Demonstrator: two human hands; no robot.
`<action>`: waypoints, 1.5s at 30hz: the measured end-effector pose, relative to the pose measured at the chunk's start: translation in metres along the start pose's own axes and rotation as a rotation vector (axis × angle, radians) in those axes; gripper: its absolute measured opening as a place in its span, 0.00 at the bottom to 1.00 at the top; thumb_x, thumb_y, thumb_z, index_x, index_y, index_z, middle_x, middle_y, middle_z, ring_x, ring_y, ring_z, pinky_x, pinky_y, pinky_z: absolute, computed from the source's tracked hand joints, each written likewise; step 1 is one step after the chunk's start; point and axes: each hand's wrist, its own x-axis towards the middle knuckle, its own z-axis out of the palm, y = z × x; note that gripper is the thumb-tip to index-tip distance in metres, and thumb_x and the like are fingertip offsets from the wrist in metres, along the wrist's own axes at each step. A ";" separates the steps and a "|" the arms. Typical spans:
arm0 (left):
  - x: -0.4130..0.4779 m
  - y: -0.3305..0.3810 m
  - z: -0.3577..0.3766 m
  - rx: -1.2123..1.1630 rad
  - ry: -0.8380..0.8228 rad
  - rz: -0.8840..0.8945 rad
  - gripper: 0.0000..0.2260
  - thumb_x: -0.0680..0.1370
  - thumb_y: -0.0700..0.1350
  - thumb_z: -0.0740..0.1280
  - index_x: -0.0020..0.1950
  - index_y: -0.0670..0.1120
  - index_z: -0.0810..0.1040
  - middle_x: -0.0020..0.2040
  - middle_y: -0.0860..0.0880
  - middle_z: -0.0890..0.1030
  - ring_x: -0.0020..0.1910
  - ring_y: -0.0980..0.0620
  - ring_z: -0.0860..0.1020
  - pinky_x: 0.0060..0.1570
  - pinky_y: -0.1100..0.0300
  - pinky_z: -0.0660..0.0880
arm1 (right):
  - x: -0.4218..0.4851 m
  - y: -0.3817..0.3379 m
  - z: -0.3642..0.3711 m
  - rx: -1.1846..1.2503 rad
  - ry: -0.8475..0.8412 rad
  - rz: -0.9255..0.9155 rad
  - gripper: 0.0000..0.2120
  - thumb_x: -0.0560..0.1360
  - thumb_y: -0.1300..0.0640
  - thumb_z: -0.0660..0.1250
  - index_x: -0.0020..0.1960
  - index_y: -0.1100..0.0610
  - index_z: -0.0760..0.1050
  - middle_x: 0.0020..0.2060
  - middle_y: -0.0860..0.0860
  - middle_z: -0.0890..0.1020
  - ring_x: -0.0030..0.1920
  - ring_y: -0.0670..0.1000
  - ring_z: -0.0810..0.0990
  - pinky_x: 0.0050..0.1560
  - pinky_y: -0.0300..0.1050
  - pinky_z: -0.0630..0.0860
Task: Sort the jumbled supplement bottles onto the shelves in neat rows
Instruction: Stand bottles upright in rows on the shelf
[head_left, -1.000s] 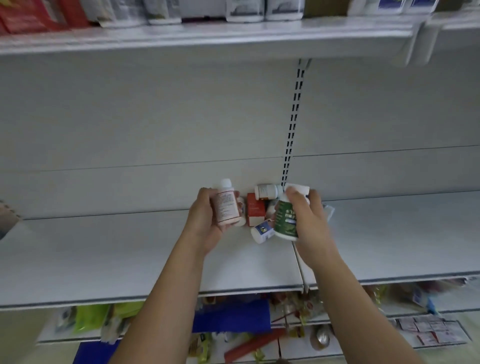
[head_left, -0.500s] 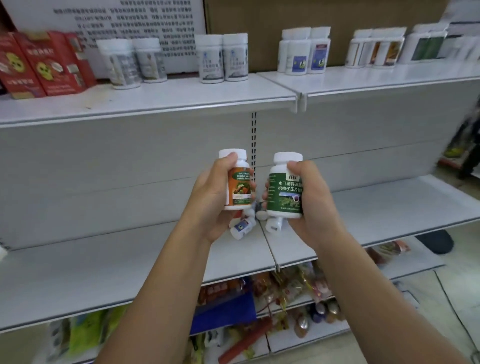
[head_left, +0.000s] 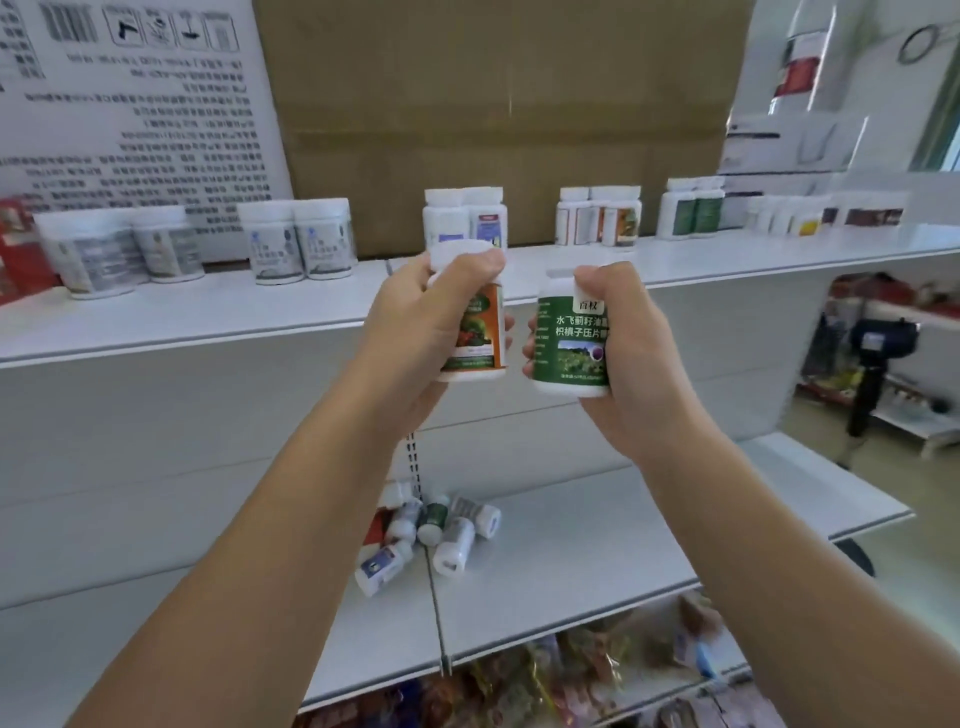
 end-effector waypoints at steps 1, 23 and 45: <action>0.010 0.001 0.016 0.015 0.003 0.018 0.07 0.78 0.47 0.67 0.52 0.45 0.76 0.37 0.49 0.81 0.36 0.53 0.80 0.39 0.55 0.78 | 0.007 -0.009 -0.013 -0.006 -0.012 -0.007 0.14 0.73 0.52 0.62 0.54 0.60 0.71 0.33 0.54 0.79 0.31 0.52 0.79 0.35 0.47 0.78; 0.259 -0.024 0.124 0.817 -0.105 -0.064 0.12 0.73 0.52 0.74 0.54 0.50 0.84 0.47 0.49 0.86 0.45 0.54 0.83 0.51 0.59 0.81 | 0.221 -0.100 -0.218 -0.528 -0.167 0.025 0.25 0.66 0.53 0.66 0.61 0.55 0.66 0.50 0.55 0.77 0.53 0.55 0.81 0.64 0.61 0.74; 0.251 -0.036 0.149 1.529 -0.021 0.054 0.11 0.76 0.58 0.67 0.41 0.51 0.80 0.37 0.53 0.80 0.37 0.51 0.77 0.36 0.56 0.72 | 0.276 -0.099 -0.264 -0.757 -0.342 0.069 0.19 0.75 0.57 0.68 0.63 0.55 0.66 0.57 0.53 0.77 0.57 0.52 0.79 0.62 0.52 0.76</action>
